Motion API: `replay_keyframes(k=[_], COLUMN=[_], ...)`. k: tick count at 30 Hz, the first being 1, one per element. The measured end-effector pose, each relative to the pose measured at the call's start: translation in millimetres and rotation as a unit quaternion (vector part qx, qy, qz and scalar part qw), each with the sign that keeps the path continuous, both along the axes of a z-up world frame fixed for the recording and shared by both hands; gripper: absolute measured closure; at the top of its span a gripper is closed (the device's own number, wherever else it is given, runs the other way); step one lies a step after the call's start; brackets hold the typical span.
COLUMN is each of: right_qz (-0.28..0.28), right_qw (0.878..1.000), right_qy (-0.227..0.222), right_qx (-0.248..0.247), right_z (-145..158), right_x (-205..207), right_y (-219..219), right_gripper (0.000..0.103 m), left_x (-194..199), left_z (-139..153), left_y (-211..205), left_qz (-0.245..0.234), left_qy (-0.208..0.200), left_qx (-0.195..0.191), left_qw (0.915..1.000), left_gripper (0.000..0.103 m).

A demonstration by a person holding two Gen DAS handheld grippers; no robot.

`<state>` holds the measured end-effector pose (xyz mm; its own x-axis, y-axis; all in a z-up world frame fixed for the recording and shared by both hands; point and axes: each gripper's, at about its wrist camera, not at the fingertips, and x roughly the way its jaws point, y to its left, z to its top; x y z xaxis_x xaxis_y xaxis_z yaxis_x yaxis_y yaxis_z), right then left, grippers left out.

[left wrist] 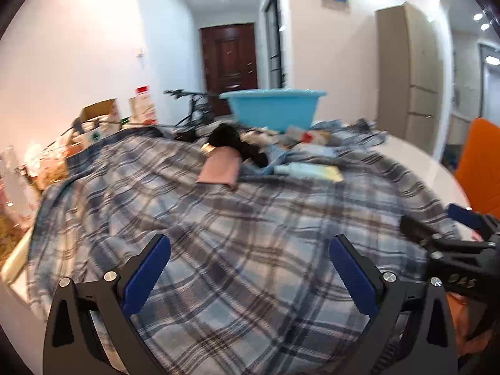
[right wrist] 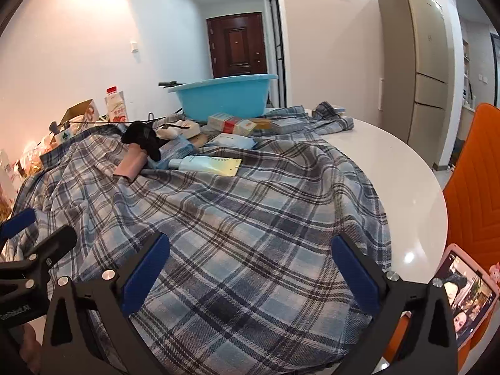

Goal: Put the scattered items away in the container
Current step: 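Move both tools toward the cluttered items on the plaid shirt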

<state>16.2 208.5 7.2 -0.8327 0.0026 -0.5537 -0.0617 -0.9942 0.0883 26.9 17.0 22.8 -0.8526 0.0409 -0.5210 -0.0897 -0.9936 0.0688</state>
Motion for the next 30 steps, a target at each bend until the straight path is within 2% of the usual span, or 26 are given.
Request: replay_keyframes(k=[1, 3, 6, 11, 16, 22, 26, 30], right_qz=[-0.001, 0.0, 0.002, 0.01, 0.017, 0.021, 0.018, 0.019], right_qw=[1.0, 1.0, 1.0, 1.0, 1.0, 1.0, 1.0, 1.0], right_qy=[0.0, 0.001, 0.001, -0.005, 0.0, 0.014, 0.005, -0.009], right_qx=[-0.002, -0.001, 0.004, 0.002, -0.001, -0.008, -0.01, 0.0], right_z=[-0.3, -0.3, -1.7, -6.1, -6.8, -4.5, -6.3, -11.0], right_x=[0.1, 0.8, 0.9, 0.1, 0.8, 0.5, -1.8, -3.6], right_y=[1.1, 1.9, 0.1, -2.9, -4.1, -1.9, -1.1, -4.1], right_gripper=[0.0, 0.0, 0.0, 0.0, 0.0, 0.0, 0.0, 0.0], left_x=[-2.0, -3.1, -6.8, -9.8, -7.9, -9.2, -9.4, -11.2], left_z=[0.1, 1.5, 0.2, -8.4, -9.2, -7.0, -6.8, -9.6], left_y=[-1.3, -8.5, -15.6, -13.6, -9.5, -14.5, -19.9, -17.9], left_qz=[0.011, 0.008, 0.014, 0.014, 0.01, 0.028, 0.025, 0.027], left_qy=[-0.004, -0.004, -0.019, -0.037, -0.034, -0.034, -0.037, -0.044], left_qx=[0.002, 0.032, 0.048, 0.043, 0.037, 0.036, 0.054, 0.05], left_qw=[0.9999, 0.9994, 0.9986, 0.9983, 0.9987, 0.9984, 0.9976, 0.9975], left_gripper=[0.0, 0.0, 0.0, 0.0, 0.0, 0.0, 0.0, 0.0])
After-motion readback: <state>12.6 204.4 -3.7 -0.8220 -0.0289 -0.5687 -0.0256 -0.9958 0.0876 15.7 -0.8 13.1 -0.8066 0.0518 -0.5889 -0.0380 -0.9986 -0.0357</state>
